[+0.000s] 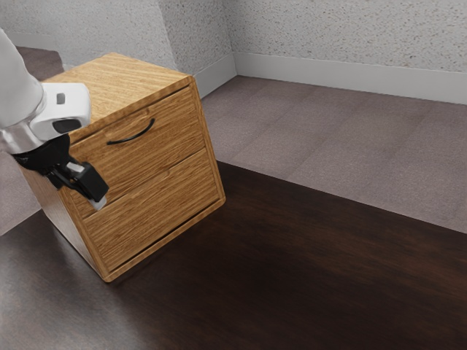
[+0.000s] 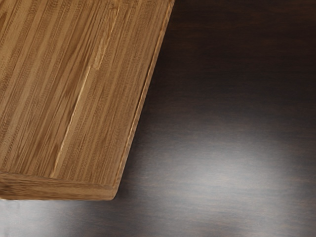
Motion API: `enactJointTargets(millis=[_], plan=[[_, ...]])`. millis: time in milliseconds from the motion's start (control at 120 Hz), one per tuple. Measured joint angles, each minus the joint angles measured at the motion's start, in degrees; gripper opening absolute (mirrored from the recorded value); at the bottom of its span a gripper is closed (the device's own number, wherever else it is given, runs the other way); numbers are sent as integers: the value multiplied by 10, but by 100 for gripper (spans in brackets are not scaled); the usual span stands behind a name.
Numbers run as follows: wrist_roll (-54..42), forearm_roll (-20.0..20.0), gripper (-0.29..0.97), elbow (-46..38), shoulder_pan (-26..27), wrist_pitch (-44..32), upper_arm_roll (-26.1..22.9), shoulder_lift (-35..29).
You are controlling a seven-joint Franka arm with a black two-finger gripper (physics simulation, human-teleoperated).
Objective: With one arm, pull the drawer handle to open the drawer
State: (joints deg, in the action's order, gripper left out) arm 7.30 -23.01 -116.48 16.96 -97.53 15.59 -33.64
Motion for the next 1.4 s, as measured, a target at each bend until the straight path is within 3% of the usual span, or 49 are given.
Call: enactJointTargets(millis=[92, 233, 400, 658, 900, 1158, 1400], plan=[[-3, -85, 68, -11, 26, -28, 2, -1], [-7, -169, 68, -8, 54, -75, 4, 41], [-13, -218, 68, 16, 109, -107, 38, 72], [-18, -241, 68, 39, 155, -126, 78, 118], [-21, -248, 68, 58, 159, -130, 98, 121], [-22, -205, 68, 96, 176, -68, 103, 139], [-23, -198, 68, 95, 177, -35, 107, 137]])
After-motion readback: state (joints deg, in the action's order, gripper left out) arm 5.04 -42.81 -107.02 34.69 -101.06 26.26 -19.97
